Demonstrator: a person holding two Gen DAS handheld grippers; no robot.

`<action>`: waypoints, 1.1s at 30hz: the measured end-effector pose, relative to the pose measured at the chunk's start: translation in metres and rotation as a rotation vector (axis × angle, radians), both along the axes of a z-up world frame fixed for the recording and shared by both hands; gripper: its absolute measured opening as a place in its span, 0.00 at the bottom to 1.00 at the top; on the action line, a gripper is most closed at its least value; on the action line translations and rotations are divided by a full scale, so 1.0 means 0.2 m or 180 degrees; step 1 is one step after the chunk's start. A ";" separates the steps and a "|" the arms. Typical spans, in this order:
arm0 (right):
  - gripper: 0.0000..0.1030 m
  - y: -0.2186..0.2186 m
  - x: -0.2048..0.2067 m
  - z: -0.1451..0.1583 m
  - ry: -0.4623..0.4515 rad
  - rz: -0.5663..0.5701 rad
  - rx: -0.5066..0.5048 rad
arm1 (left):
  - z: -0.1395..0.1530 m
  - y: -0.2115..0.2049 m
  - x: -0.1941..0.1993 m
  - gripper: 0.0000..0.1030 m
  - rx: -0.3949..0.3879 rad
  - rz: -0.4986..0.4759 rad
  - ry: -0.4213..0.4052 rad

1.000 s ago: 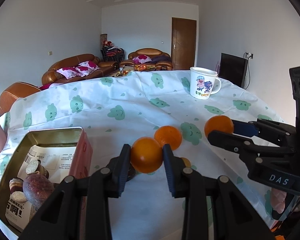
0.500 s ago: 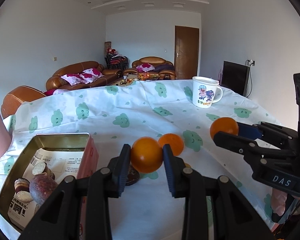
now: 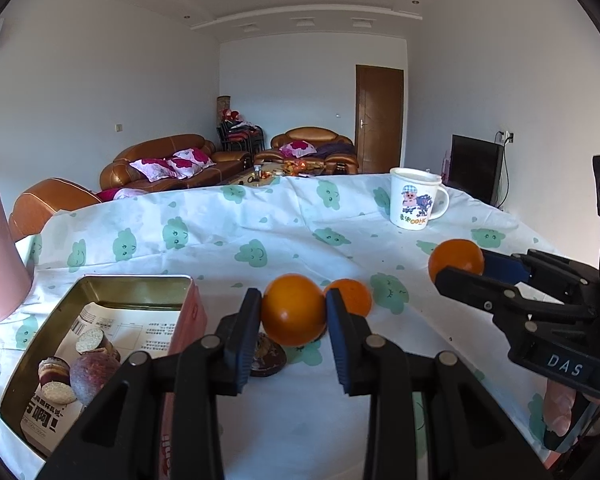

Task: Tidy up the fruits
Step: 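Lift the orange with the left tool while the right tool carries its orange toward the tin, then lower both held oranges into the tin and open both tools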

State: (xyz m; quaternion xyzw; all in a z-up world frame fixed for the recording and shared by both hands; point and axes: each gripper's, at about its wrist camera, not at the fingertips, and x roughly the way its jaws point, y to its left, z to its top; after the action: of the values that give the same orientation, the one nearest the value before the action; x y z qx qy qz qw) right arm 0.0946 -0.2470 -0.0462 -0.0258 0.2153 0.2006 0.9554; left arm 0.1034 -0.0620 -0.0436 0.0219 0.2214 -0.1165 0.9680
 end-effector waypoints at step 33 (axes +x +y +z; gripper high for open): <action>0.38 0.34 -0.07 0.06 -0.0187 0.0376 -0.0127 | 0.08 0.26 -0.16 0.33 -0.0034 0.0524 -0.0235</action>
State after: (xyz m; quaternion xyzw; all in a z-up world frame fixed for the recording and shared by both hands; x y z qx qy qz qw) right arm 0.0808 -0.1790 -0.0346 -0.0634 0.1892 0.2514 0.9471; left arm 0.0711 -0.0099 -0.0272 0.0028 0.1859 -0.0369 0.9819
